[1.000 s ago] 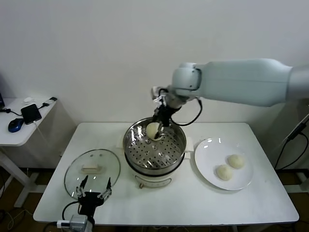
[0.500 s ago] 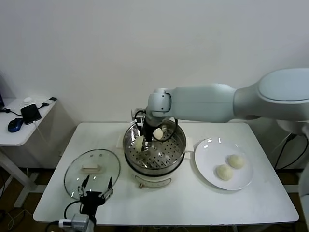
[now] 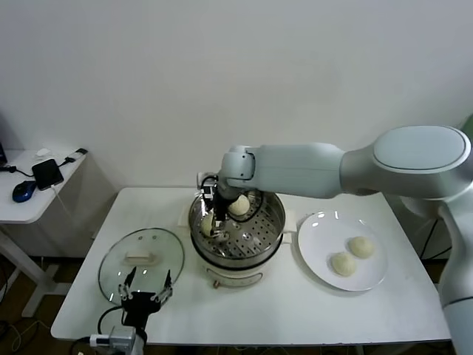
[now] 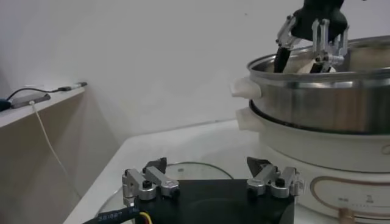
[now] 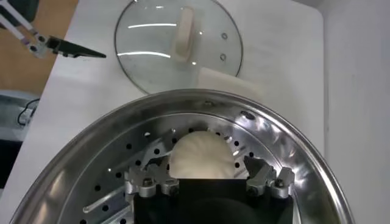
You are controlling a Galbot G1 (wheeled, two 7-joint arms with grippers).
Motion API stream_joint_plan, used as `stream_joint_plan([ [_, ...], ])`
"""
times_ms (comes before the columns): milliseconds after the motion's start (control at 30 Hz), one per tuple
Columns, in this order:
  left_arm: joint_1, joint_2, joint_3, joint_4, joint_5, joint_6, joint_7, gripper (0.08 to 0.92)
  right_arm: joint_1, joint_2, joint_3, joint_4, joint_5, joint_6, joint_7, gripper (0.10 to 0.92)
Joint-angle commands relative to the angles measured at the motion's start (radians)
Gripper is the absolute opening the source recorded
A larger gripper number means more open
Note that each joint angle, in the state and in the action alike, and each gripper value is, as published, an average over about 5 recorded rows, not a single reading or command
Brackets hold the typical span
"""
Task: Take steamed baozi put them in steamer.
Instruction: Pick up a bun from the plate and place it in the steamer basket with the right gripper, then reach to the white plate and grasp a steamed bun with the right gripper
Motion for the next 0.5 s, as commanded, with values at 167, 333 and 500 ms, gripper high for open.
stream_joint_plan([
  [167, 0.002, -0.002, -0.001, -0.009, -0.001, 0.000, 0.000, 0.823, 0.367, -0.441, -0.196, 0.187, -0.102, 0.179, -0.290, 0.823],
  [333, -0.004, -0.005, 0.000, -0.008, 0.000, 0.000, 0.000, 0.823, 0.456, -0.660, -0.320, 0.274, -0.244, 0.225, -0.335, 0.823],
  [500, -0.004, -0.008, -0.007, -0.004, 0.000, -0.004, -0.003, 0.823, 0.355, -0.834, -0.354, 0.331, -0.410, 0.248, -0.334, 0.823],
])
